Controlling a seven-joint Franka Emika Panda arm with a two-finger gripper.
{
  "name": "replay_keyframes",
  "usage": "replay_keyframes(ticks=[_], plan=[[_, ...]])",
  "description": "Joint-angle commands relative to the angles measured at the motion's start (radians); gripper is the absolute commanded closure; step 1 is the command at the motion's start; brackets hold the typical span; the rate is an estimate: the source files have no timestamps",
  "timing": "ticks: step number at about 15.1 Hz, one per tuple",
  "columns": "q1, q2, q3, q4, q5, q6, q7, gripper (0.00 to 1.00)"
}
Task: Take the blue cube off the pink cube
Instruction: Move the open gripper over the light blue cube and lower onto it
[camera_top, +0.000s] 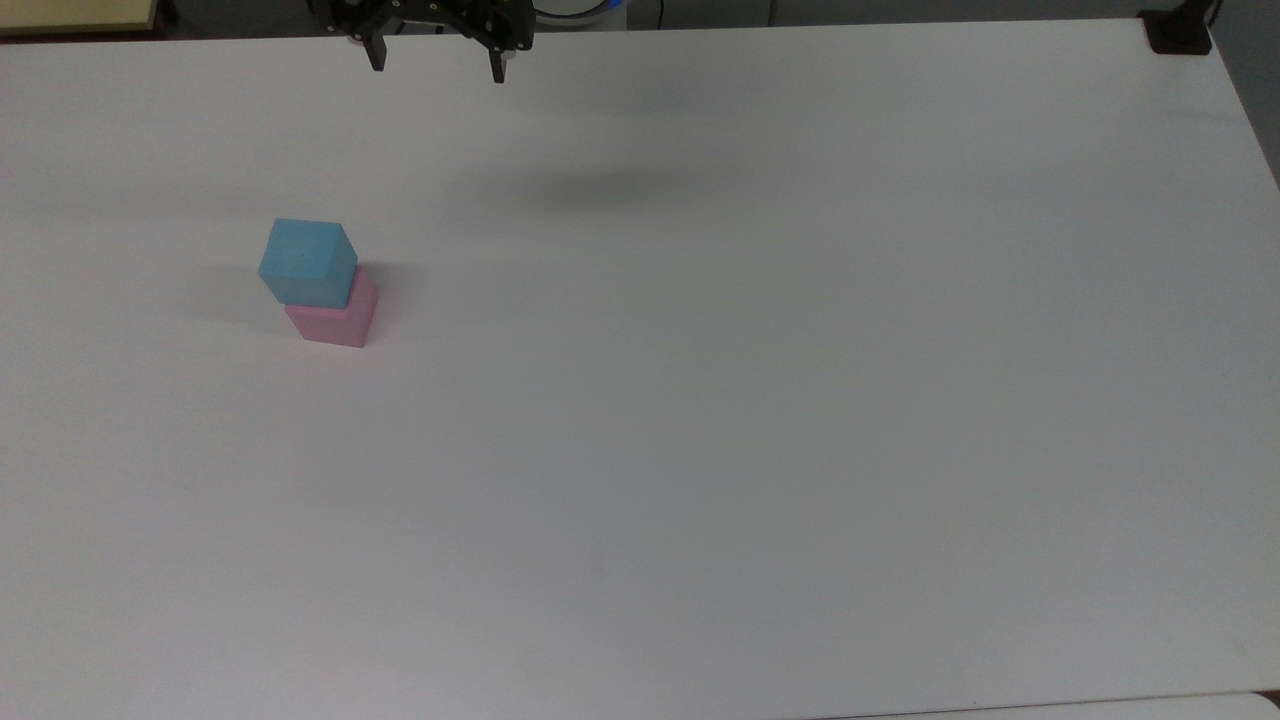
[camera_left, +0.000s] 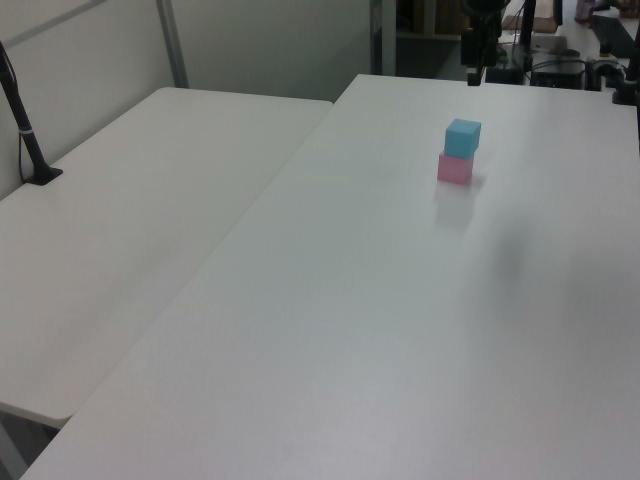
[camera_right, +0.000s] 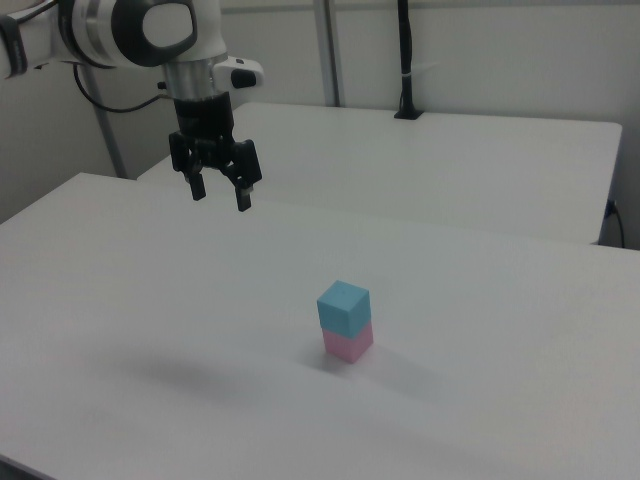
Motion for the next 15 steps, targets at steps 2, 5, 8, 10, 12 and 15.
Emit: replay_keyframes(ticks=[2, 5, 8, 10, 12, 15], plan=[[-0.017, 0.010, -0.012, 0.008, 0.001, 0.061, -0.019, 0.00], [-0.015, 0.013, -0.013, 0.010, -0.001, 0.062, -0.019, 0.00], [-0.018, 0.016, -0.018, 0.010, 0.002, 0.069, -0.023, 0.00], [-0.018, 0.036, -0.039, 0.005, 0.010, 0.091, -0.074, 0.00], [-0.020, 0.073, -0.087, 0.001, 0.034, 0.166, -0.114, 0.00], [-0.037, 0.095, -0.150, -0.076, 0.040, 0.271, -0.241, 0.00]])
